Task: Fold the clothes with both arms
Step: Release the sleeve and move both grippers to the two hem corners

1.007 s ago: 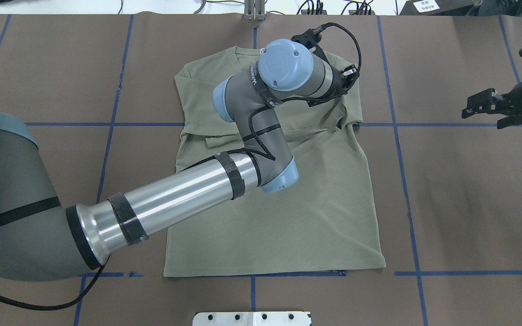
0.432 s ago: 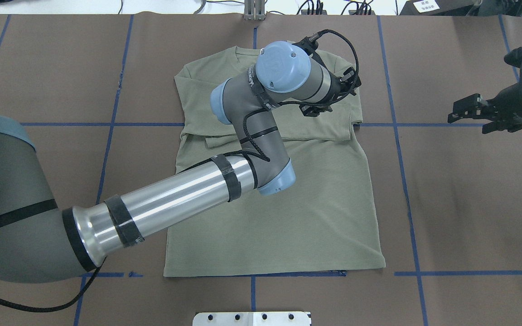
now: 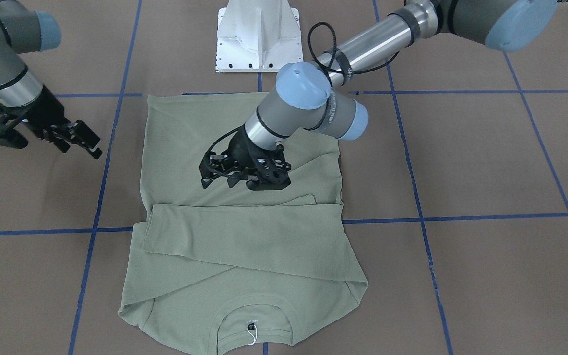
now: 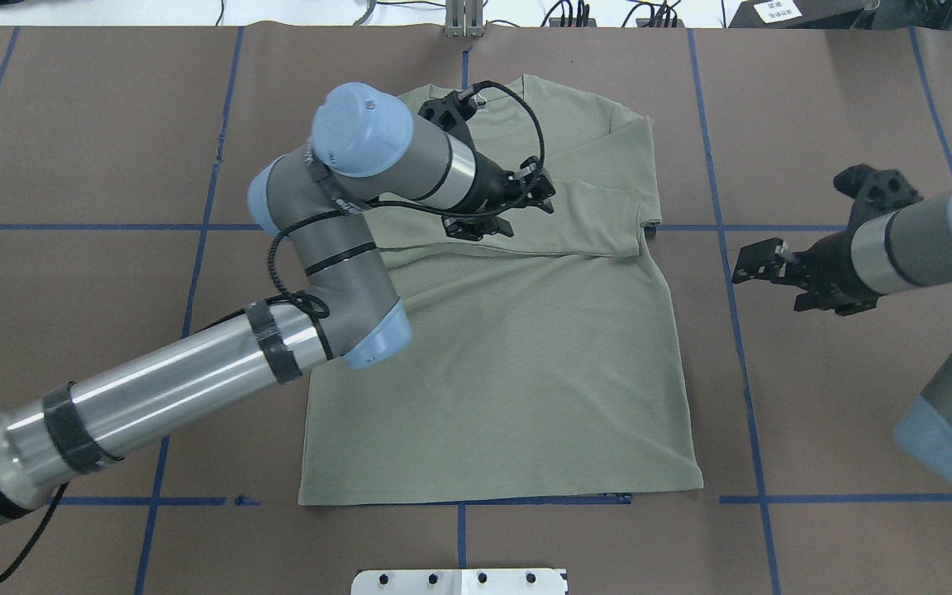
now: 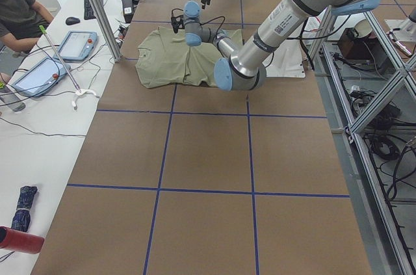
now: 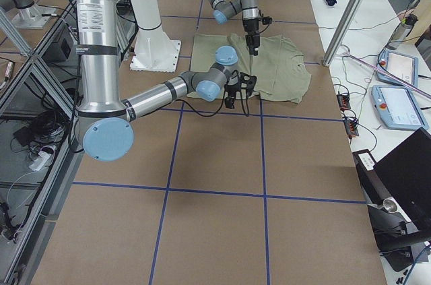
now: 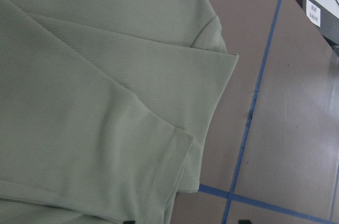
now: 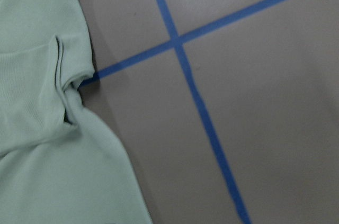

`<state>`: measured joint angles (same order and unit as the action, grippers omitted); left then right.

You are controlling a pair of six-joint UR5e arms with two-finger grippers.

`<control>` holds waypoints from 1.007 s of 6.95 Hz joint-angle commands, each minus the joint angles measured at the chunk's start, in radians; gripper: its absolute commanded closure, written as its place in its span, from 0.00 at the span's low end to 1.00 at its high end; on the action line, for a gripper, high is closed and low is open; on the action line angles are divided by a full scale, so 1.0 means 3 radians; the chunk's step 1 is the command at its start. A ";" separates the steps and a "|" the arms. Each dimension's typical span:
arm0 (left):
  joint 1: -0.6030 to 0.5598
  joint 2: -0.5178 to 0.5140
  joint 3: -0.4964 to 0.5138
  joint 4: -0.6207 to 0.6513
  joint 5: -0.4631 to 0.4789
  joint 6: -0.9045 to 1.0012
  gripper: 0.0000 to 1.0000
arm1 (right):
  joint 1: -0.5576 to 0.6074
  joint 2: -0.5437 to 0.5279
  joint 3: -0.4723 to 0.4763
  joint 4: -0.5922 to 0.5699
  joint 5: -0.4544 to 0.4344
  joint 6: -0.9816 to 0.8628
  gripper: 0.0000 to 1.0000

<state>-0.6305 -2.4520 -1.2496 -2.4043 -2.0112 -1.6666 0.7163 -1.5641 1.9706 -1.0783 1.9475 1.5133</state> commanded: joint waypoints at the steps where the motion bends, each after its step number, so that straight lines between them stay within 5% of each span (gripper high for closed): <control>1: -0.0122 0.0507 -0.0517 0.0078 -0.0086 0.0232 0.34 | -0.0921 -0.0043 0.0440 -0.0299 -0.0737 0.0823 0.01; 2: -0.0183 0.0529 -0.0519 0.0073 -0.0122 0.0232 0.34 | -0.1457 -0.0043 0.0593 -0.0631 -0.1387 0.1119 0.04; 4: -0.0189 0.0621 -0.0564 0.0053 -0.0122 0.0227 0.33 | -0.1936 -0.0073 0.0656 -0.0884 -0.1688 0.1733 0.09; 7: -0.0189 0.0870 -0.0829 0.0053 -0.0122 0.0222 0.32 | -0.2107 -0.0217 0.0595 -0.0895 -0.1884 0.1925 0.15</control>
<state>-0.6872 -2.2318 -1.4520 -2.3894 -2.0477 -1.5994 0.0964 -1.6211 2.1590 -1.3451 1.3996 2.0686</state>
